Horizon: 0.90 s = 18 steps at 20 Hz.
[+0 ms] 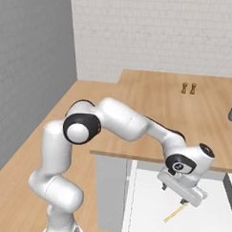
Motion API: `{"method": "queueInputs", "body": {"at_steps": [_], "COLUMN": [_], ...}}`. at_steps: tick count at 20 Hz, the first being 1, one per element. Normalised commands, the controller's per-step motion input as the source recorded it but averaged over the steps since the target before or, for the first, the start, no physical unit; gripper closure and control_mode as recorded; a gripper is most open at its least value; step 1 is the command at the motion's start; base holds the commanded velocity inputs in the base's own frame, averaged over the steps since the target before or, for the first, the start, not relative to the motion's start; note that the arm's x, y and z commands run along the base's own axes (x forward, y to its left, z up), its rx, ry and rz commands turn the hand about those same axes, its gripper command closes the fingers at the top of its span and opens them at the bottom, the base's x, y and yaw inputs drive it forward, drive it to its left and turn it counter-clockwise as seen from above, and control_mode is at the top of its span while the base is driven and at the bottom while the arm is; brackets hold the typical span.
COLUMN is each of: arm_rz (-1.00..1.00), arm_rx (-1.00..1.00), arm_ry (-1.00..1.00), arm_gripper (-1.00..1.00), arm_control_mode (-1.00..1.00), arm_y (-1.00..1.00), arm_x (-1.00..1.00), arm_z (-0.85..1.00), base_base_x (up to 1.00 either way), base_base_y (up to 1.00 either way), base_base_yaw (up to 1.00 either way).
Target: Take a straw from the drawer in front and place it inside the glass cup on the dining counter.
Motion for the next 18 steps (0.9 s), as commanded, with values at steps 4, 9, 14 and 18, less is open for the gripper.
{"method": "queueInputs", "body": {"at_steps": [4, 9, 14, 18], "arm_rz": [-0.37, -0.35, -0.36, -0.29], "arm_rx": [-0.20, -0.27, -0.37, -0.19], "arm_ry": [0.00, 0.00, 0.00, 0.09], "arm_gripper": [-1.00, -1.00, -1.00, -1.00], "arm_control_mode": [-1.00, -1.00, -1.00, -1.00], "arm_y": [-0.08, 0.00, 0.30, 0.42], "arm_x": [0.29, 0.33, 0.44, 0.70], "arm_z": [-0.34, -0.48, -0.42, -0.05], "base_base_x": [0.00, 0.00, 0.00, 0.00], "base_base_y": [0.00, 0.00, 0.00, 0.00], "base_base_yaw": [0.00, 0.00, 0.00, 0.00]}}
